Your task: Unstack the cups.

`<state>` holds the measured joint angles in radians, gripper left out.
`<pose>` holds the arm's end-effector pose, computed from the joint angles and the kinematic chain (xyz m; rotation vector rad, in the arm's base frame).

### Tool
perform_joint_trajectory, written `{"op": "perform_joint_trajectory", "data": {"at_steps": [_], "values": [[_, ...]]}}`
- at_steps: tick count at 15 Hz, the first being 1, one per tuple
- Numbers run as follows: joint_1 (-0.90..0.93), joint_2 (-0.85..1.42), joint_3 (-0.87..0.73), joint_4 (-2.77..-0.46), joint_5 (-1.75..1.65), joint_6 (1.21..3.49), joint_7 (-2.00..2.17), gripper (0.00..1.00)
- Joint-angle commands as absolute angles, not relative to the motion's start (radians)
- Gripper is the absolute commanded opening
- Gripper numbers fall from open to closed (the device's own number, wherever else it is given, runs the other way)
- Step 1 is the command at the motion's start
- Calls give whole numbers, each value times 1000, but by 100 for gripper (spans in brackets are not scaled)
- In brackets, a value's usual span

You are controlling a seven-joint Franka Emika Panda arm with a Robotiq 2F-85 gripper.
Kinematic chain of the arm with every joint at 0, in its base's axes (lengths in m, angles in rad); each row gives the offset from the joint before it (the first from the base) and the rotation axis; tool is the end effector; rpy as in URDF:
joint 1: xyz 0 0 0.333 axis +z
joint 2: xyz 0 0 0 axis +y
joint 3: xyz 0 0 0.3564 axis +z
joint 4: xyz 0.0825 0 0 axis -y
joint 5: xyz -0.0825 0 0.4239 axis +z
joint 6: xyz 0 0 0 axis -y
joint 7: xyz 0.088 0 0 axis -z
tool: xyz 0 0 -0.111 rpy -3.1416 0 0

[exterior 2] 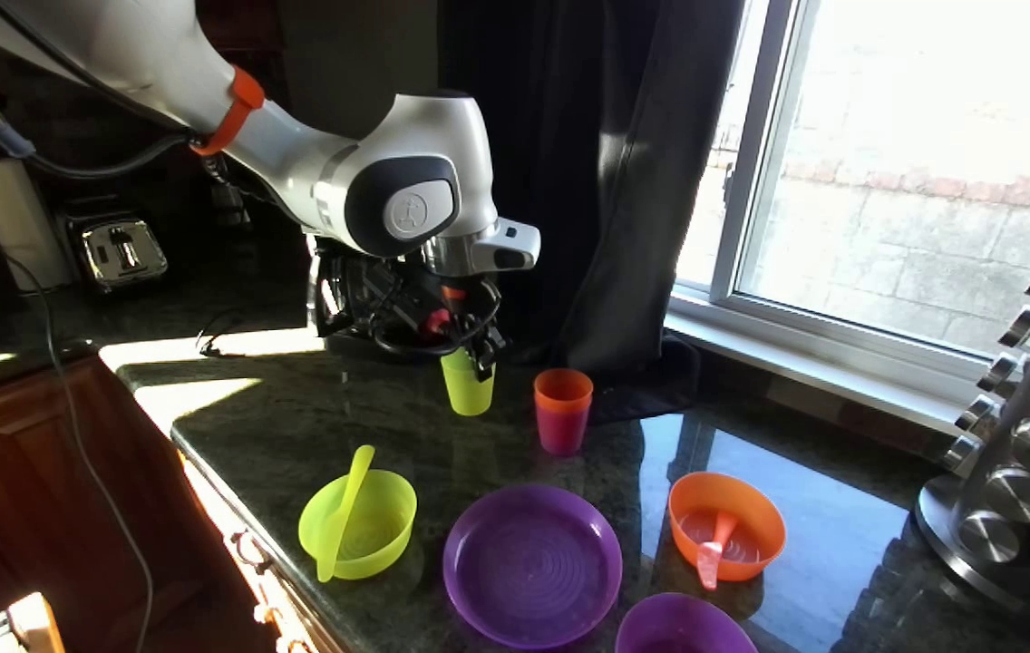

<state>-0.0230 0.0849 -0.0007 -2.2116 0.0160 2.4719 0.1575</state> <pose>0.5901 -0.0140 0.3676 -3.0927 0.2992 -0.2714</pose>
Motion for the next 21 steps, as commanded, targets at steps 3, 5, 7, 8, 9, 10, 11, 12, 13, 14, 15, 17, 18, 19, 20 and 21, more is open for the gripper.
{"op": "perform_joint_trajectory", "data": {"at_steps": [3,5,7,8,9,10,11,12,13,14,15,17,18,19,20,21], "values": [[-23,137,-4,-2193,74,2491,115,1],[-24,144,-4,-2188,81,2491,114,11],[-24,143,-6,-2188,83,2491,117,35],[-24,140,-7,-2188,80,2489,121,43],[-25,132,-9,-2187,79,2484,123,50],[-26,124,-11,-2186,78,2482,124,58],[-28,112,-14,-2185,81,2475,123,66],[-31,100,-15,-2183,86,2465,119,74],[-33,84,-20,-2186,80,2461,121,81],[-35,70,-26,-2185,74,2454,129,89],[-38,55,-31,-2185,75,2448,133,96],[-44,22,-46,-2191,52,2438,167,100],[-48,5,-54,-2194,38,2433,186,100],[-54,-9,-64,-2196,14,2427,216,100],[-59,-19,-71,-2193,-8,2413,244,100],[-67,-23,-79,-2188,-27,2402,273,100]]}}
